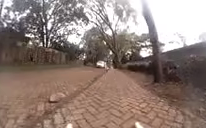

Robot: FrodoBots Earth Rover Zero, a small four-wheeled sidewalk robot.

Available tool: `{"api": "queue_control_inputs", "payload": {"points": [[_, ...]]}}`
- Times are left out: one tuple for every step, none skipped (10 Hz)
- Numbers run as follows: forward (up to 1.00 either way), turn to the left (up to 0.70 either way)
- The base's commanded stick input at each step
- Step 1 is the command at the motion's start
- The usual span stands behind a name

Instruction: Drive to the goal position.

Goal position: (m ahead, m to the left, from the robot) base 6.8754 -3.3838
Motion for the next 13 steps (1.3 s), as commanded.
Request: {"api": "queue_control_inputs", "payload": {"points": [[0.7,0.0],[0.7,0.0],[0.7,0.0],[0.7,0.0],[0.7,0.12],[0.7,0.09],[0.7,-0.35],[0.7,-0.35],[0.7,-0.35],[0.7,0.04],[0.7,0.09],[0.7,0.01],[0.7,0.02]]}}
